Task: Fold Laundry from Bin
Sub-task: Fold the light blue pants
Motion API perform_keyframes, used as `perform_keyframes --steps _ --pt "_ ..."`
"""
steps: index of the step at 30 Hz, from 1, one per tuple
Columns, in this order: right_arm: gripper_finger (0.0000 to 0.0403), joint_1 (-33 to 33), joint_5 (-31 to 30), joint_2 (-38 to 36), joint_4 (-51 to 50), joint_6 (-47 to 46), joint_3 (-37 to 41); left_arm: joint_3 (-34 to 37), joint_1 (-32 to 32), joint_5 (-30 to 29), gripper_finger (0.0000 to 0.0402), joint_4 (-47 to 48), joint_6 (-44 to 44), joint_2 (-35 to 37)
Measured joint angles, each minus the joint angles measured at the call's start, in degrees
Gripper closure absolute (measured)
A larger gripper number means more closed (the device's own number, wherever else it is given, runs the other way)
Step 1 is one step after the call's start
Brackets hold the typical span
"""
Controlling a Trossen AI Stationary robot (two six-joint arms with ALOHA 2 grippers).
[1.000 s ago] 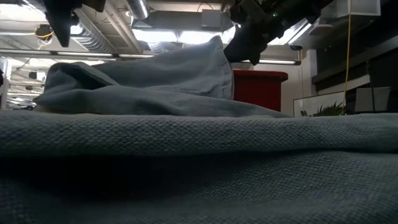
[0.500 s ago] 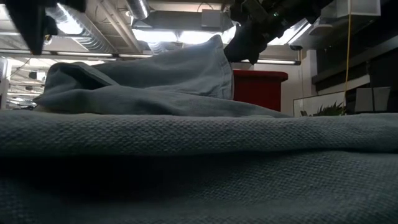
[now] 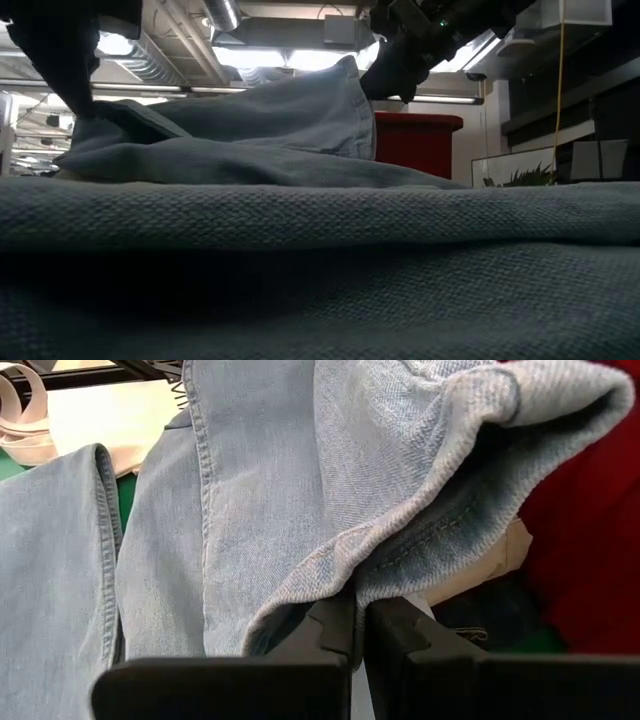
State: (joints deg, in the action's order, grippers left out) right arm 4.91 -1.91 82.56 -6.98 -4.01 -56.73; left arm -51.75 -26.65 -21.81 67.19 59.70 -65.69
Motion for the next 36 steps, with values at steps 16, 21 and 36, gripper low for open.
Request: perform_keyframes --steps 16,21,36 --pt "0.0393 0.0 0.0 0.0 0.0 -0.1 0.0 1.5 -0.3 3.2 0.0395 -2.4 6.1 0.0" --pt "0.0393 0.0 1.9 0.0 0.8 -1.8 0.0 -2.9 -1.4 11.3 0.0398 4.1 6.2 0.0" --pt "0.0393 0.0 13.1 0.0 2.1 -6.2 0.0 -4.9 -5.7 29.4 0.0387 6.3 17.8 0.0"
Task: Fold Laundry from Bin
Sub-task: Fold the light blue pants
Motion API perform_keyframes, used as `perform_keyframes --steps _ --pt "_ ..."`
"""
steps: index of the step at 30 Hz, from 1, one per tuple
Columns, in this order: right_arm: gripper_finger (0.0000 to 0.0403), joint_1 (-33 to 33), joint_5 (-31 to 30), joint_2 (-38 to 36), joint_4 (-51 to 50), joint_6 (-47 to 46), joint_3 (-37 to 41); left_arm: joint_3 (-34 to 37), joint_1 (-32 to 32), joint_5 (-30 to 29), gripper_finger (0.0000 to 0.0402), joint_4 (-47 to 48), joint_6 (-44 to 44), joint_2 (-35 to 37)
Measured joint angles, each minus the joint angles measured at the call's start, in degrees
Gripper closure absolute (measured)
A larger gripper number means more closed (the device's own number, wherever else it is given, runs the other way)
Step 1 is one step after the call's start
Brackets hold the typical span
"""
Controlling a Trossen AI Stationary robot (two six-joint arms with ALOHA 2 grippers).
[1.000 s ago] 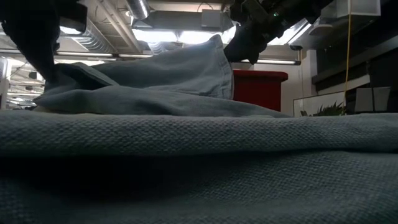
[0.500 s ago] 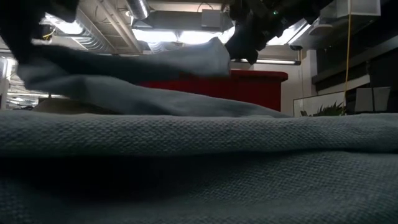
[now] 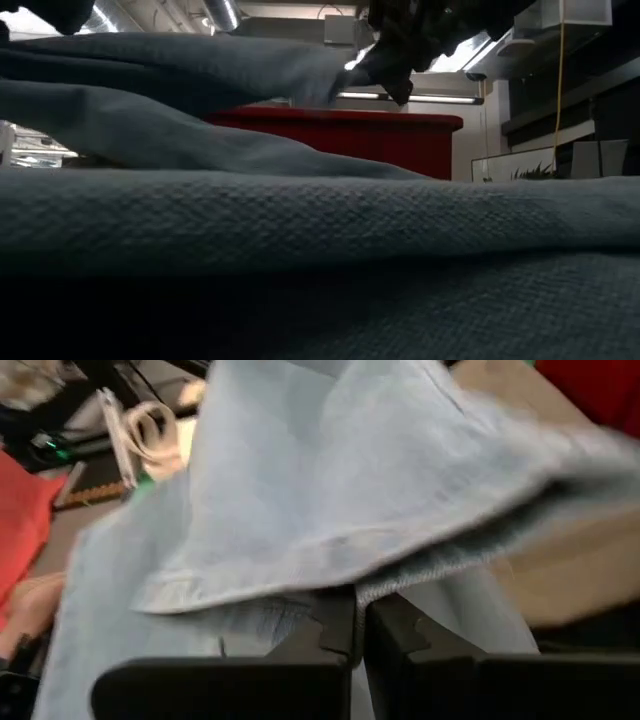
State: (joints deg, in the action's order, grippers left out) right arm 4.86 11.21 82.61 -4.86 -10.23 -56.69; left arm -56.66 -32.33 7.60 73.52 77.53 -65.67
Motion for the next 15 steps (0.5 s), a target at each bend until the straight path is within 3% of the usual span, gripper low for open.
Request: perform_keyframes --steps 4,10,15 --pt "0.0393 0.0 -0.9 0.0 -2.0 0.0 0.0 1.0 -1.0 0.1 0.0385 -2.3 0.3 0.0" --pt "0.0393 0.0 4.0 0.0 -2.8 -0.3 0.0 1.1 -1.4 1.1 0.0381 -8.9 0.1 0.0" --pt "0.0393 0.0 5.9 0.0 -2.8 -1.6 0.0 1.1 -1.4 -0.1 0.0346 -10.0 0.1 0.0"
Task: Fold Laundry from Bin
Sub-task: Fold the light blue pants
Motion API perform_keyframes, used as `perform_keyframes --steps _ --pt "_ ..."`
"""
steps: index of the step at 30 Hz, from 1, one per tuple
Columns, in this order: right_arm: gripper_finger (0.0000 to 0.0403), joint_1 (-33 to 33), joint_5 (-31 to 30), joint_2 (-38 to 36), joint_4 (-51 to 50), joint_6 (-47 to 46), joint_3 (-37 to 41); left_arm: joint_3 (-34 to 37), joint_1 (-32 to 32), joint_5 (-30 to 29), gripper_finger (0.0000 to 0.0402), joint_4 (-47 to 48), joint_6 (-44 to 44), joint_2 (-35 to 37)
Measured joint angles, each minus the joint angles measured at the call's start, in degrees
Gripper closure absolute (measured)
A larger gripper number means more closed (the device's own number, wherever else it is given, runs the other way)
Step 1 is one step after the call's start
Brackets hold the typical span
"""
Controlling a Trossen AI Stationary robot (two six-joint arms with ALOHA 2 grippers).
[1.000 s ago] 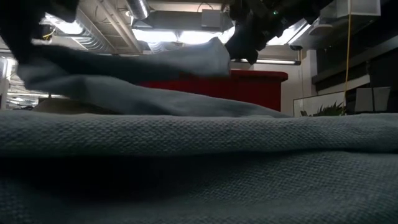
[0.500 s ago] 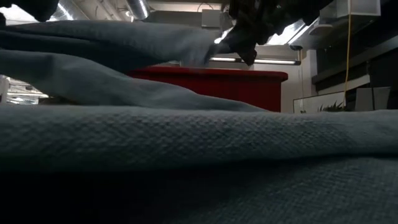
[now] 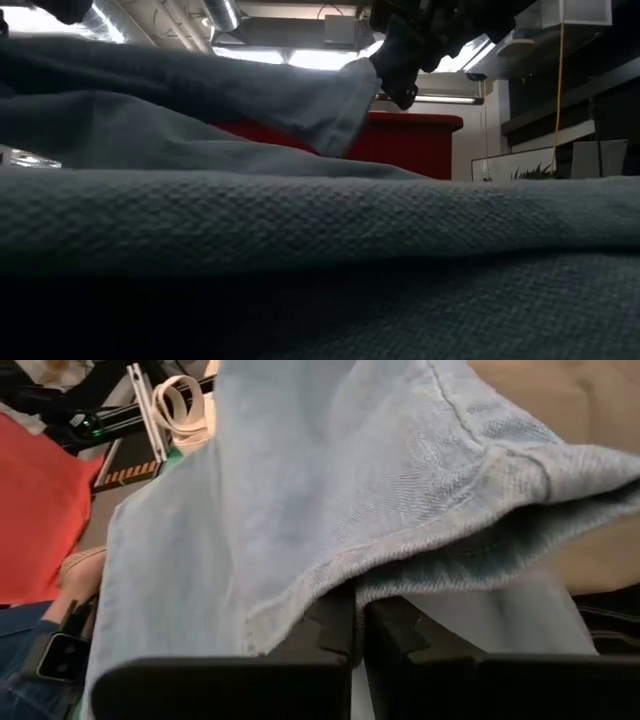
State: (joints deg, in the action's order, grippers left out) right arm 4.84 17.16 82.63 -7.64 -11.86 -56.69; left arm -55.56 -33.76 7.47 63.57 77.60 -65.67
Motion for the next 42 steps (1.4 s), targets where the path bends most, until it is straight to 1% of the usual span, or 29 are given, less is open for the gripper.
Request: perform_keyframes --steps 4,8,10,12,15,17,19,22,27,30,32,35,39,42 --pt "0.0393 0.0 0.5 0.0 0.0 0.0 0.0 0.0 0.0 -2.0 0.0295 -0.1 0.0 0.0" --pt "0.0393 0.0 0.5 0.0 0.0 0.0 0.0 0.0 0.0 -2.2 0.0248 0.0 -0.3 0.0" --pt "0.0393 0.0 0.5 0.0 0.1 0.0 0.0 0.0 0.0 -2.7 0.0231 1.0 -3.0 0.0" --pt "0.0393 0.0 0.5 0.0 0.1 0.0 0.0 0.0 0.0 -5.4 0.0223 2.7 -2.7 0.0" --pt "0.0393 0.0 0.5 0.0 0.2 0.0 0.0 0.0 0.0 -13.5 0.0223 4.9 -0.8 0.0" --pt "0.0393 0.0 0.5 0.0 0.2 0.0 0.0 0.0 0.1 -16.6 0.0229 6.1 -0.5 0.0" --pt "0.0393 0.0 0.9 0.0 0.2 0.0 0.0 0.0 0.1 -16.6 0.0236 7.0 -1.3 0.0" --pt "0.0393 0.0 1.5 0.0 0.2 -0.1 0.0 -0.6 0.1 -15.1 0.0248 7.3 -2.7 0.1" --pt "0.0393 0.0 1.5 0.0 0.2 -0.1 0.0 -3.8 0.1 -12.4 0.0263 8.2 -5.9 0.1" --pt "0.0393 0.0 1.5 0.0 0.2 -0.1 0.0 -6.2 0.1 -12.7 0.0268 11.4 -7.5 0.1" --pt "0.0393 0.0 1.5 0.0 0.2 0.0 0.0 -7.8 0.1 -14.3 0.0270 15.3 -7.7 0.1" --pt "0.0393 0.0 1.5 0.0 0.2 0.1 0.0 -9.1 0.3 -20.3 0.0270 19.5 -7.8 0.2" --pt "0.0393 0.0 1.5 0.0 0.2 0.1 0.0 -8.9 0.4 -27.5 0.0270 19.9 -7.8 0.2" --pt "0.0393 0.0 1.5 0.0 0.1 0.1 0.0 -7.9 0.4 -27.0 0.0270 18.9 -8.1 0.1"
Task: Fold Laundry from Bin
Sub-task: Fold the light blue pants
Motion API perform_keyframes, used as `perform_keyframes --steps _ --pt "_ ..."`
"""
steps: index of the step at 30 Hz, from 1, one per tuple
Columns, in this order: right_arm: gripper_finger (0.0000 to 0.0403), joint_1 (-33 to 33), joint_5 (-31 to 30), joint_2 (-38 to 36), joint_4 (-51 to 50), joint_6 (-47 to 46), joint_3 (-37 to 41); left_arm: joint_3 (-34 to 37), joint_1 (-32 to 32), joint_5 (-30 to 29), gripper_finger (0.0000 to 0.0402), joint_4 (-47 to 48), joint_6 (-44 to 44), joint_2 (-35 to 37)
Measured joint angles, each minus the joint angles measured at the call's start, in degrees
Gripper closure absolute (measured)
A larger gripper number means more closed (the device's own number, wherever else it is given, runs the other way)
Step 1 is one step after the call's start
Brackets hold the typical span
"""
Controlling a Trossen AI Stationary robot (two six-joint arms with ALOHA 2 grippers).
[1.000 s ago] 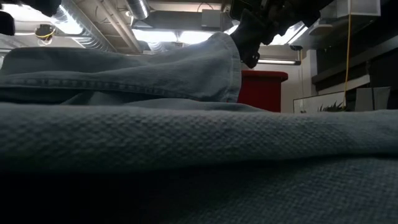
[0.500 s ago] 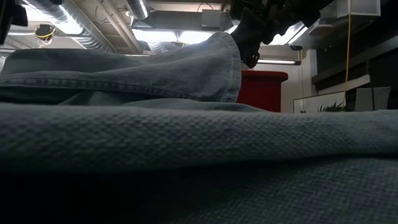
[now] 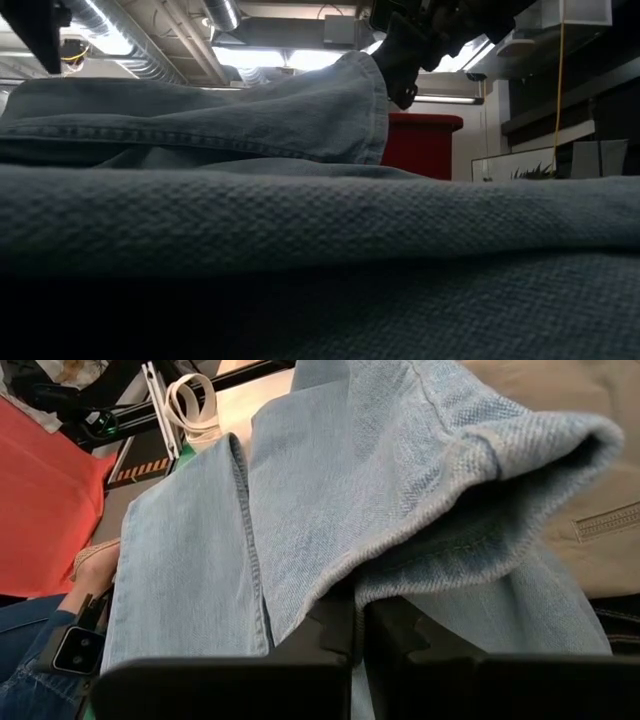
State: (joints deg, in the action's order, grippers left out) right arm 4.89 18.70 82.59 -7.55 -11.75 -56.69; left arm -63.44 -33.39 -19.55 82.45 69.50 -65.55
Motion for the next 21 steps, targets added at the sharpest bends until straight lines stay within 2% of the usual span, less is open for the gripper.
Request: perform_keyframes --steps 4,21 --pt "0.0393 0.0 0.0 0.0 0.0 0.0 0.0 1.1 0.0 2.6 0.0270 -0.2 -1.7 0.0" --pt "0.0393 0.0 0.0 0.0 0.0 0.1 0.0 9.8 0.0 4.1 0.0270 -7.5 -6.9 0.0"
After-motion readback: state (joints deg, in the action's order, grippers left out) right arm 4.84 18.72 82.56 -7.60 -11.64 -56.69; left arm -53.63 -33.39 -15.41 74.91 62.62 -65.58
